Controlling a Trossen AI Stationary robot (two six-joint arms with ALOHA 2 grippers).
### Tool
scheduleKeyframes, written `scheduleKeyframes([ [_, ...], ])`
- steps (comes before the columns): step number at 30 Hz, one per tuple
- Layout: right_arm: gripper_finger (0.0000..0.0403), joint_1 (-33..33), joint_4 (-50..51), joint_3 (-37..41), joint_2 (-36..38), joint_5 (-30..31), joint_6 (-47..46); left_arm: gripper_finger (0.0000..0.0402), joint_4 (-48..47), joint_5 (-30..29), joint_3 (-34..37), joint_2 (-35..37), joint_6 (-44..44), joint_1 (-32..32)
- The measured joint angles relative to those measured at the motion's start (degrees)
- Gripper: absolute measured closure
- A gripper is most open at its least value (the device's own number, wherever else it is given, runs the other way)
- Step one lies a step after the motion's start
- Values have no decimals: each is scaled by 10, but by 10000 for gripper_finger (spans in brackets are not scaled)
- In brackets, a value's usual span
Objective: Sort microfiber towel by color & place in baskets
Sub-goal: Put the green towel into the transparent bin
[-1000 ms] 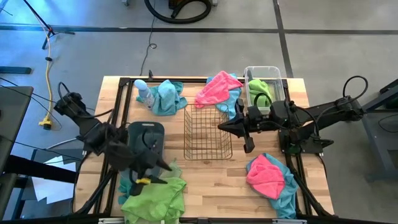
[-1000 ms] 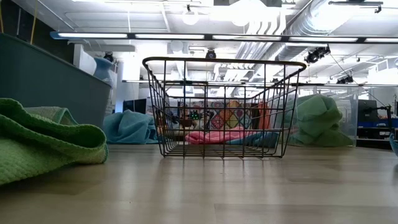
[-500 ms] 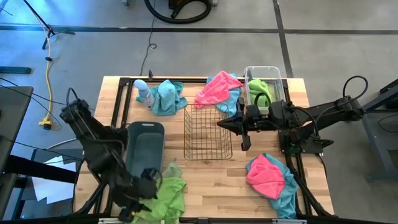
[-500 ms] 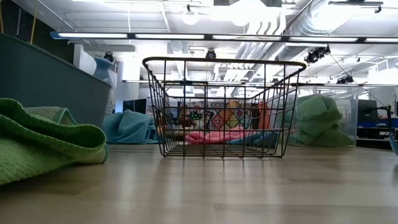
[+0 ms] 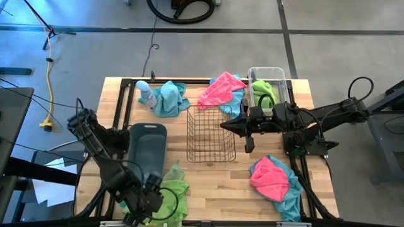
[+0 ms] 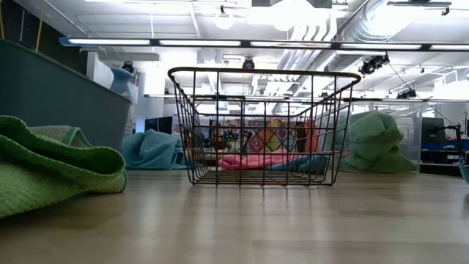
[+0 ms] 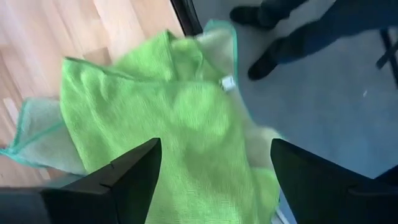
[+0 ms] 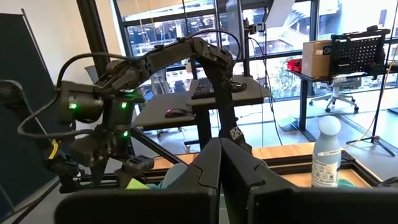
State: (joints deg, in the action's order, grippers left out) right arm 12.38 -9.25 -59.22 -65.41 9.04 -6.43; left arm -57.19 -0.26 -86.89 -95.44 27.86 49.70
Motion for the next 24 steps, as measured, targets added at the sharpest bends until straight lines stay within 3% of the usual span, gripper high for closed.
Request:
scheduleKeyframes([
  [14, 403, 0, 38, 0, 0, 1, 0, 110, -44, -35, 2, -104, 51, 32],
  [24, 403, 0, 72, 0, 0, 1, -1, 113, -60, -50, 3, -116, 65, 26],
])
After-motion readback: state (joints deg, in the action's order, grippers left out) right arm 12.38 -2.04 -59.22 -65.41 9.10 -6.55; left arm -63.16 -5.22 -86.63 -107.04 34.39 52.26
